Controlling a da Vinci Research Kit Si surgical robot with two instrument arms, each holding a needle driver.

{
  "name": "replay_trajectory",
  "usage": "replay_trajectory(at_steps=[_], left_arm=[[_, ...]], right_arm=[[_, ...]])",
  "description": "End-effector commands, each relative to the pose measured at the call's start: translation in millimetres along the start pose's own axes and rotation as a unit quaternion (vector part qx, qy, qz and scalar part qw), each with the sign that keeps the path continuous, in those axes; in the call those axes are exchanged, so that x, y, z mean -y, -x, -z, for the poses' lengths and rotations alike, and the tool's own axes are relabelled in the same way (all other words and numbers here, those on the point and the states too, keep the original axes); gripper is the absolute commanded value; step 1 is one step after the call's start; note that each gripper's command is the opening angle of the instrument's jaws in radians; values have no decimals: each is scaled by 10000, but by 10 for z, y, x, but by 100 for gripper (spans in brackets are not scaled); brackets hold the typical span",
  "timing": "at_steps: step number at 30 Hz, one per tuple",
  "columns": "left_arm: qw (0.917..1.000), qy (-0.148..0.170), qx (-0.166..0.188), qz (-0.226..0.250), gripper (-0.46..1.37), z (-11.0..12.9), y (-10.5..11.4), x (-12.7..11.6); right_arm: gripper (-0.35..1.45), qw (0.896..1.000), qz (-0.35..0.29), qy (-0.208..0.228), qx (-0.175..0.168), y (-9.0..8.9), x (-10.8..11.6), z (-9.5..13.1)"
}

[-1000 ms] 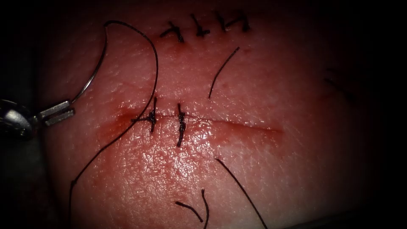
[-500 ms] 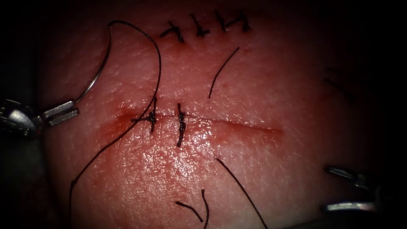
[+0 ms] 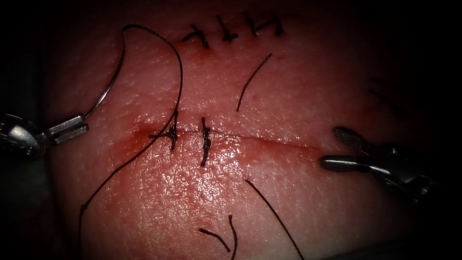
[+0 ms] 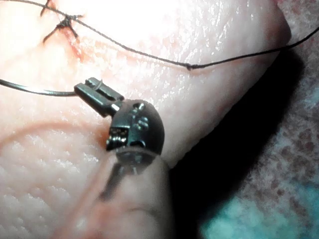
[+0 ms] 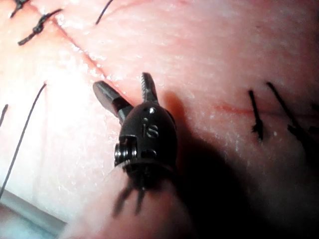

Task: Wound Closure
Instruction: Lightly tug on suture tail with right grasper

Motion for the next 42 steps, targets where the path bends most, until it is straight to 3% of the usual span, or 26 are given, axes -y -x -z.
replay_trajectory(at_steps=[1, 20, 42], left_arm=[[10000, 28, 1, -4, -35, 0, 0, 0], [10000, 32, -5, -34, -35, 0, 0, 0], [10000, 53, -26, -35, -35, 4, 1, 1]], right_arm=[[71, 10000, -25, 42, -20, -4, 1, -8], [69, 9989, -246, 358, -201, -35, 8, -87], [67, 9974, -316, 569, -298, -53, -4, -120]])
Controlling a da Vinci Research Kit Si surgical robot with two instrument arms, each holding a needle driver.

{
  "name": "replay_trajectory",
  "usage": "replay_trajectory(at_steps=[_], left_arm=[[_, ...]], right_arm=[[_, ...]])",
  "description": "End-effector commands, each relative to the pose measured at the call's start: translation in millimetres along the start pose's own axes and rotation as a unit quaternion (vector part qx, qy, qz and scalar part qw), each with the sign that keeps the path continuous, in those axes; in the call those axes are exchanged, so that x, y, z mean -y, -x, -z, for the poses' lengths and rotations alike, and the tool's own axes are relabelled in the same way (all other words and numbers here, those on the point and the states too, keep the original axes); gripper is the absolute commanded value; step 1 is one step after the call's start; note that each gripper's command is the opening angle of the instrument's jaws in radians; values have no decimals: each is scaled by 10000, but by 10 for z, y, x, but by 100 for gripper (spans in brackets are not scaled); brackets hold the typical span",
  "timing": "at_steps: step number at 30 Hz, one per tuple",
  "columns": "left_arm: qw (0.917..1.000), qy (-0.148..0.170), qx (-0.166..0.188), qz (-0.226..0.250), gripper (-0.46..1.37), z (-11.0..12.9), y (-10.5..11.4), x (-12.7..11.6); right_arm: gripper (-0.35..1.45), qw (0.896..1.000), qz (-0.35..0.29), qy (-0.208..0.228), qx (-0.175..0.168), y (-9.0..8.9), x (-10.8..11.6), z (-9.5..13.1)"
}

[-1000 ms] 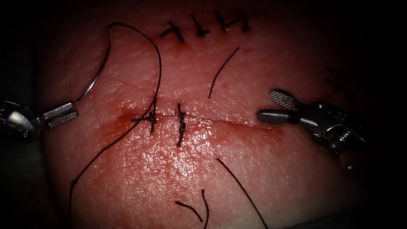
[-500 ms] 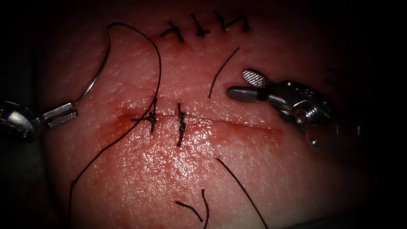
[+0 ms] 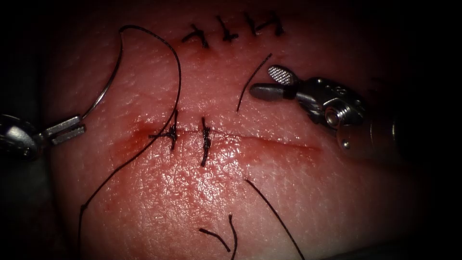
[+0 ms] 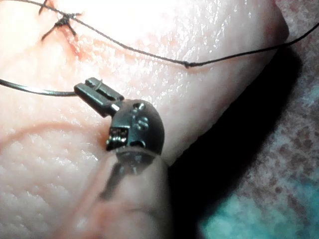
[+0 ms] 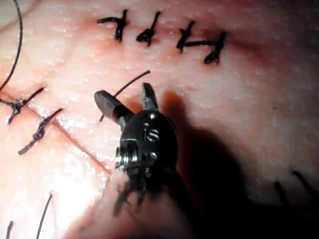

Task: Wound Closure
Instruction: Lightly tug on suture tail with right grasper

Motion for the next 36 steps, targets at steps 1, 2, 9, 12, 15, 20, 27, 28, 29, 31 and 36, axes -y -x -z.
replay_trajectory(at_steps=[1, 2, 9, 12, 15, 20, 27, 28, 29, 31, 36], left_arm=[[10000, 26, 0, 1, -35, 0, 0, -1], [10000, 25, 0, 0, -35, -1, 0, -1], [10000, 20, 4, -7, -35, 3, 1, -1], [10000, 15, 12, -9, -35, 4, 1, -1], [10000, 10, 20, -8, -35, 5, 1, 0], [10000, 10, 20, -8, -35, 5, 1, 0], [10000, 9, 20, -10, -35, 5, 1, 0], [10000, 9, 20, -9, -35, 5, 1, -1], [10000, 9, 20, -9, -35, 5, 1, -1], [10000, 8, 21, -10, -35, 4, 1, -1], [10000, 6, 21, -12, -35, 4, 2, -1]], right_arm=[[67, 10000, 2, 19, -5, 0, 0, -1], [67, 10000, -38, 43, -15, -2, 0, -5], [61, 9994, -313, 143, -77, -8, 1, -22], [-6, 9971, -736, 167, -90, -9, 3, -27], [-35, 9955, -947, 53, -55, -9, 6, -30], [-35, 9951, -963, 195, -108, -8, 10, -32], [-35, 9951, -958, 226, -129, -7, 9, -29], [-35, 9951, -957, 224, -128, -7, 9, -28], [-35, 9951, -957, 224, -128, -7, 9, -28], [-35, 9951, -958, 222, -126, -7, 9, -28], [-35, 9950, -965, 221, -122, -8, 10, -28]])
